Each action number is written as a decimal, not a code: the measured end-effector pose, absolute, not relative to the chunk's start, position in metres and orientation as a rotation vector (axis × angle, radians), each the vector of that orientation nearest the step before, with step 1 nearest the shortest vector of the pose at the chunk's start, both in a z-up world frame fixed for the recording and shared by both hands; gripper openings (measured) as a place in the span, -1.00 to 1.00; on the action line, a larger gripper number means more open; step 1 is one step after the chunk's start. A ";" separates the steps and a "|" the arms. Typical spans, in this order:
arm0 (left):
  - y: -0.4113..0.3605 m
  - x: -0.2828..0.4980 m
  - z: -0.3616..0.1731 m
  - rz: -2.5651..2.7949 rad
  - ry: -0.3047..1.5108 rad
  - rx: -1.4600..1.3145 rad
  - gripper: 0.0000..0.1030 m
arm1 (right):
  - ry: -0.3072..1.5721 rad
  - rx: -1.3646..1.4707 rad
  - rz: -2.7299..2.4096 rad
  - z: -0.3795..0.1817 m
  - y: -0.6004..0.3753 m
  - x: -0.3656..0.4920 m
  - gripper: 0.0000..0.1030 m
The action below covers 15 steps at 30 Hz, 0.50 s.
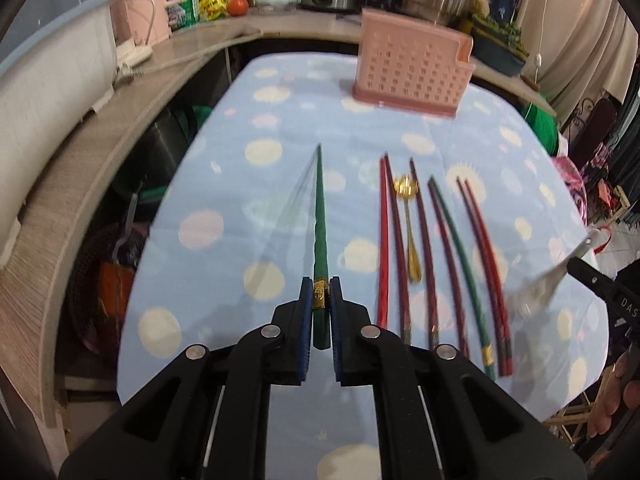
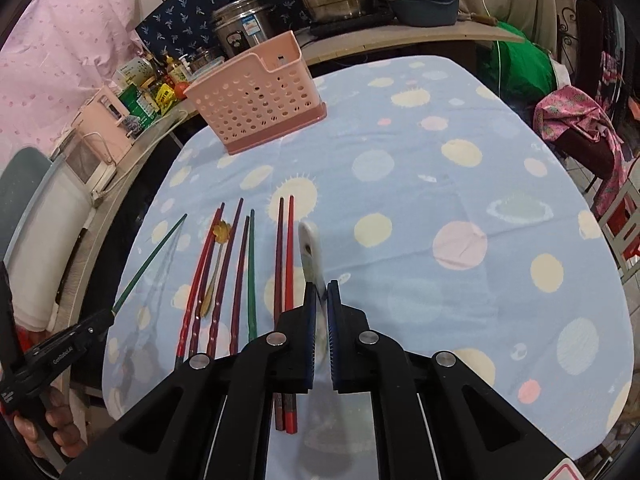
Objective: Organize utensils
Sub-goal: 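Lift the green chopstick with the left tool toward the pink holder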
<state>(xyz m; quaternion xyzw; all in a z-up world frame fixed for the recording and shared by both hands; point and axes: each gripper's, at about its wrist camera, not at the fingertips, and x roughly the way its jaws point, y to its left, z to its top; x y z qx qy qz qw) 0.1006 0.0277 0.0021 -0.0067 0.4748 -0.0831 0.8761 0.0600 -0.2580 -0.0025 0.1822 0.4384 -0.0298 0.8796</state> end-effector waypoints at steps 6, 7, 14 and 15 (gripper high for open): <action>0.031 0.130 0.052 -0.173 0.865 -0.028 -0.87 | 0.837 0.354 -0.070 0.029 -0.266 0.080 -0.90; 0.030 0.135 0.059 -0.176 0.848 -0.033 -0.87 | 0.825 0.353 -0.070 0.034 -0.267 0.084 -0.90; 0.021 0.175 0.117 -0.201 0.710 -0.032 -0.87 | 0.740 0.335 -0.067 0.071 -0.278 0.124 -0.91; 0.019 0.180 0.125 -0.202 0.693 -0.028 -0.87 | 0.728 0.331 -0.069 0.075 -0.279 0.130 -0.91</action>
